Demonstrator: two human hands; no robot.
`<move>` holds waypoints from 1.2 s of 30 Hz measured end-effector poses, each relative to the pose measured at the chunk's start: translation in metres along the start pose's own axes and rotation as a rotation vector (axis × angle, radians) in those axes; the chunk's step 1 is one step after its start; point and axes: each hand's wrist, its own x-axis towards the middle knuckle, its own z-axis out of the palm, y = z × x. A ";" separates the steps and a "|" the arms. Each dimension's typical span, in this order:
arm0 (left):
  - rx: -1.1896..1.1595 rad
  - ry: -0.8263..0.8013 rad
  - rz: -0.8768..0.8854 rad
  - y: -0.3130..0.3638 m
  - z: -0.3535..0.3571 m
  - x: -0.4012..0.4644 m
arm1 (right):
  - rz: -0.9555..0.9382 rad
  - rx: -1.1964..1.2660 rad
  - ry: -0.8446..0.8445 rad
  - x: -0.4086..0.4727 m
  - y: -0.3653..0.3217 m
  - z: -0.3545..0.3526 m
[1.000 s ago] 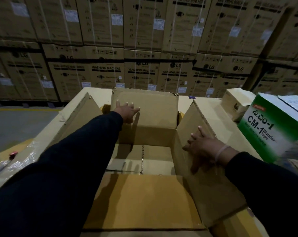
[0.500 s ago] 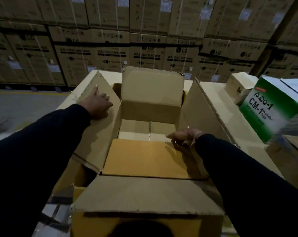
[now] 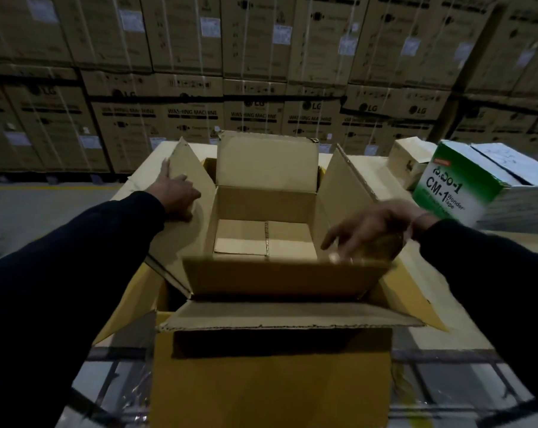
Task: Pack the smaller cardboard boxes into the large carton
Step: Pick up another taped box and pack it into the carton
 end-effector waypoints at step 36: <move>-0.004 0.180 -0.319 0.043 -0.034 -0.078 | 0.575 -0.901 0.761 0.052 -0.035 0.053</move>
